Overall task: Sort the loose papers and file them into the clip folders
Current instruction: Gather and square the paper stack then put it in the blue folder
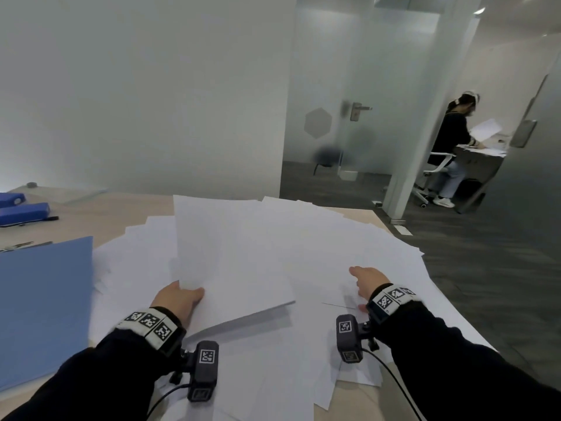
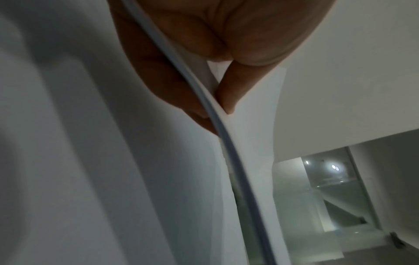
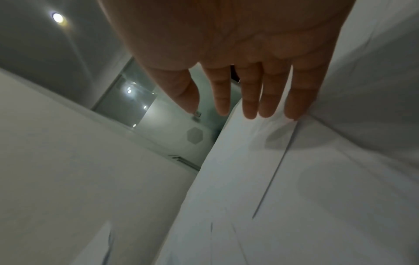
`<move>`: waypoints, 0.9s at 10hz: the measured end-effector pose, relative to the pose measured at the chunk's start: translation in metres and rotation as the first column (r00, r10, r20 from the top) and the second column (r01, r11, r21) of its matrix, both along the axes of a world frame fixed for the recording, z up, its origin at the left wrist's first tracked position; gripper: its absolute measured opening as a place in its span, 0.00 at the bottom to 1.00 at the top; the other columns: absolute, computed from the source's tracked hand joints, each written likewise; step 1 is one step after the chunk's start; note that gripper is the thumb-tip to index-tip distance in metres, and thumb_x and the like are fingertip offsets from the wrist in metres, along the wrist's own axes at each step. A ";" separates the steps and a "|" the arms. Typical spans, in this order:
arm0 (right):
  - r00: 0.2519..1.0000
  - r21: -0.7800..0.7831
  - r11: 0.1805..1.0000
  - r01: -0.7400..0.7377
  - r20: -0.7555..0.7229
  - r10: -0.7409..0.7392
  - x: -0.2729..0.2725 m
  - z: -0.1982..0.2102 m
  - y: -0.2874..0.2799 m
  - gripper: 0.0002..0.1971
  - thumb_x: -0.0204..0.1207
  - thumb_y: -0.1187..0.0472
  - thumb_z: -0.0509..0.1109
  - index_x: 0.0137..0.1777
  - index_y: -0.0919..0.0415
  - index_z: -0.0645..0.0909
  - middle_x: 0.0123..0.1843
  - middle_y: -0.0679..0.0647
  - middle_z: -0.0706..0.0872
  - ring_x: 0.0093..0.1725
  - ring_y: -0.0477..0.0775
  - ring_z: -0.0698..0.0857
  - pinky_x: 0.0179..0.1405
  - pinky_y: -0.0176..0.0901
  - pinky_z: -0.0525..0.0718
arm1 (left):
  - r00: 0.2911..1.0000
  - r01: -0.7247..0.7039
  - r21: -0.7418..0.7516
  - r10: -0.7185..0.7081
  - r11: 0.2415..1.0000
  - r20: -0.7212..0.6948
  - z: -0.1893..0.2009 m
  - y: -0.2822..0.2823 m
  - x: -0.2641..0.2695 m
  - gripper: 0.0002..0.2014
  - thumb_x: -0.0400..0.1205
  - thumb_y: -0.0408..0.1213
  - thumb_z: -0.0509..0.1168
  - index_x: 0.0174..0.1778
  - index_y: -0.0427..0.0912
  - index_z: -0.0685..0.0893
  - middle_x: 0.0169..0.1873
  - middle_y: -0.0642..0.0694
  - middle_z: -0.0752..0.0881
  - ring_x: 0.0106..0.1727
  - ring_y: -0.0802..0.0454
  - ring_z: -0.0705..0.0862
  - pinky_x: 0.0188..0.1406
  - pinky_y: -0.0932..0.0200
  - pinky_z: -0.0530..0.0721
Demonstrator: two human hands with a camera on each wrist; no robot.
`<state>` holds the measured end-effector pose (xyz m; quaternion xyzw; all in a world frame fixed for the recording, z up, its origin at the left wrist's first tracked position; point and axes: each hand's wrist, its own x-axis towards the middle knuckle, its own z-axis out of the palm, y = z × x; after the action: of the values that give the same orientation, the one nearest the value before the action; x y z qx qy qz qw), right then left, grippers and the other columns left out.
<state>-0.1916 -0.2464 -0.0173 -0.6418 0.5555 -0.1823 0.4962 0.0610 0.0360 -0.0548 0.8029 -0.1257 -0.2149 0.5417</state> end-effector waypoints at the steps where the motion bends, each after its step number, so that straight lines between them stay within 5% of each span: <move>1: 0.998 0.034 0.998 0.049 -0.043 -0.048 0.001 -0.008 -0.014 0.26 0.77 0.47 0.68 0.67 0.67 0.77 0.39 0.57 0.75 0.51 0.63 0.77 0.69 0.58 0.79 | 0.998 0.043 0.085 -0.039 0.995 -0.047 -0.014 -0.006 0.006 0.13 0.80 0.32 0.72 0.59 0.34 0.84 0.55 0.36 0.88 0.59 0.35 0.86 0.62 0.46 0.82; 3: 0.992 0.057 0.996 0.065 -0.109 -0.059 0.011 -0.015 -0.024 0.29 0.73 0.44 0.69 0.67 0.66 0.77 0.35 0.59 0.74 0.40 0.61 0.77 0.48 0.47 0.75 | 0.997 0.038 0.160 -0.028 0.986 -0.067 -0.027 -0.009 0.009 0.24 0.79 0.34 0.74 0.70 0.37 0.79 0.61 0.34 0.86 0.62 0.35 0.85 0.56 0.47 0.85; 5: 0.995 0.050 0.996 0.075 -0.065 -0.071 0.016 -0.012 -0.038 0.24 0.78 0.52 0.69 0.68 0.68 0.78 0.50 0.61 0.78 0.48 0.60 0.78 0.51 0.47 0.76 | 0.997 0.074 0.238 -0.079 0.969 0.009 -0.019 -0.008 0.003 0.18 0.80 0.35 0.71 0.65 0.34 0.82 0.59 0.35 0.87 0.58 0.38 0.84 0.53 0.54 0.79; 6: 0.994 0.089 0.990 0.110 -0.030 -0.108 0.012 -0.016 -0.049 0.14 0.74 0.53 0.72 0.48 0.65 0.80 0.46 0.61 0.79 0.37 0.59 0.78 0.48 0.48 0.76 | 0.996 0.082 0.239 -0.091 0.968 0.026 -0.019 -0.007 0.004 0.14 0.80 0.34 0.70 0.60 0.34 0.84 0.57 0.37 0.88 0.56 0.39 0.85 0.58 0.53 0.79; 7: 0.994 0.127 0.987 0.098 0.045 -0.104 0.009 -0.024 -0.056 0.11 0.76 0.56 0.71 0.37 0.58 0.74 0.53 0.61 0.76 0.40 0.58 0.77 0.47 0.48 0.79 | 0.991 0.112 0.255 -0.127 0.960 0.043 -0.018 -0.007 0.004 0.14 0.81 0.35 0.69 0.61 0.35 0.84 0.56 0.38 0.88 0.52 0.42 0.83 0.54 0.56 0.76; 8: 0.999 0.130 0.991 0.040 -0.015 -0.038 0.007 -0.029 -0.057 0.15 0.77 0.56 0.72 0.56 0.66 0.82 0.59 0.64 0.80 0.55 0.63 0.82 0.37 0.42 0.77 | 0.988 0.129 0.254 -0.146 0.958 0.049 -0.017 -0.006 0.004 0.14 0.81 0.36 0.69 0.61 0.35 0.84 0.55 0.40 0.88 0.52 0.43 0.82 0.53 0.56 0.75; 9: 0.991 0.079 0.997 0.006 -0.131 0.004 0.011 -0.026 -0.050 0.24 0.78 0.55 0.71 0.71 0.66 0.78 0.71 0.64 0.81 0.69 0.63 0.81 0.38 0.40 0.79 | 0.989 0.127 0.251 -0.143 0.960 0.048 -0.016 -0.006 0.003 0.14 0.81 0.35 0.70 0.61 0.35 0.84 0.56 0.39 0.88 0.53 0.42 0.83 0.54 0.56 0.75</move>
<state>-0.1807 -0.2965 -0.0434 -0.6321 0.5939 -0.1180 0.4836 0.0642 0.0305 -0.0706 0.8603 -0.1702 -0.2388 0.4170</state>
